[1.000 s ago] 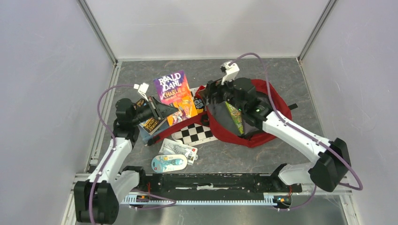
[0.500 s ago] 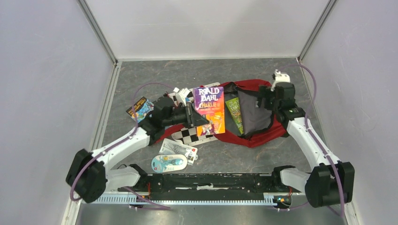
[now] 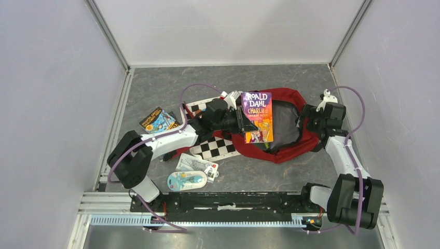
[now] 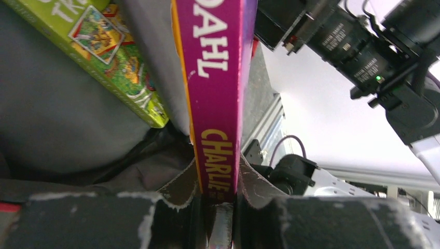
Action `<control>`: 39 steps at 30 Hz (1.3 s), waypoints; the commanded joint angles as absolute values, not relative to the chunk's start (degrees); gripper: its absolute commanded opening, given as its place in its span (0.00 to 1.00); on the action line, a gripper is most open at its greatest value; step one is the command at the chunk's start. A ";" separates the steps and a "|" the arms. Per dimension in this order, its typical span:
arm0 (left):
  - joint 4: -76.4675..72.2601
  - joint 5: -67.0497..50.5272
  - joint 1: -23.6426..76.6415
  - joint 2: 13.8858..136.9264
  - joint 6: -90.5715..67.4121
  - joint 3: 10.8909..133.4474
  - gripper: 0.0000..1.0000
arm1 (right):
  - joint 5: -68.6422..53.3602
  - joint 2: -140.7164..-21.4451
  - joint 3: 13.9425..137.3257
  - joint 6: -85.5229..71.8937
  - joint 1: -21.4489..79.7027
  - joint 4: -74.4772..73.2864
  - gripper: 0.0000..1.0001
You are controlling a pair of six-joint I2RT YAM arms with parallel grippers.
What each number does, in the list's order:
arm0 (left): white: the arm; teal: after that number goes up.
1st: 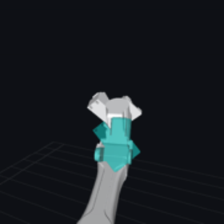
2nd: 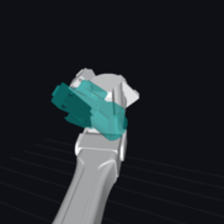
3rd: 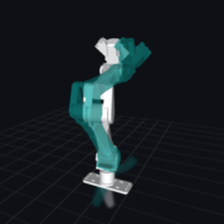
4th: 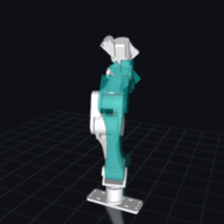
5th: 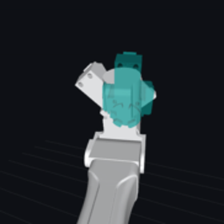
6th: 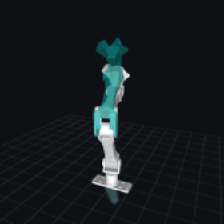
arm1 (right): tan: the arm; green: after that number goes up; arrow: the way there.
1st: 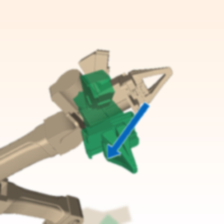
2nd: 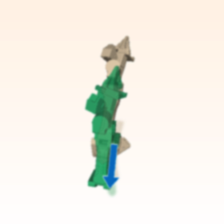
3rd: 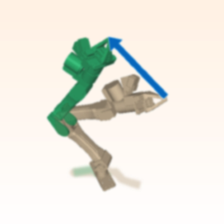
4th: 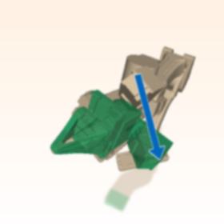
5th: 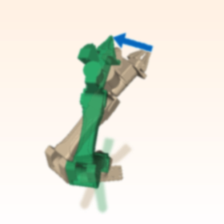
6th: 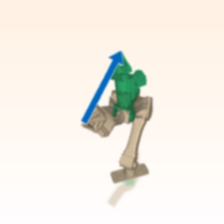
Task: Pack the student bag
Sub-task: Place the book in the student bag.
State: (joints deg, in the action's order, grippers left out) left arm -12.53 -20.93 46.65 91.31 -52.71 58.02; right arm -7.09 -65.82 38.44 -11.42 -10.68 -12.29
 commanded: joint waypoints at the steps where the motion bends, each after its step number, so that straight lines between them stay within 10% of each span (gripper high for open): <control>1: -16.96 -16.35 46.89 92.27 -56.06 61.11 0.02 | -16.90 -67.48 37.28 -11.36 -10.85 -3.02 0.94; 13: -15.53 -12.92 47.29 91.82 -56.50 59.43 0.02 | -28.78 -76.41 36.37 -13.87 -11.00 9.74 0.73; 24: -12.20 -7.09 47.37 89.17 -57.30 57.48 0.02 | -28.17 -73.83 38.11 -14.48 -11.00 8.04 0.00; 39: -28.77 -13.69 47.37 97.70 -61.11 60.35 0.02 | -23.60 -63.28 50.58 -16.61 -10.98 -4.82 0.00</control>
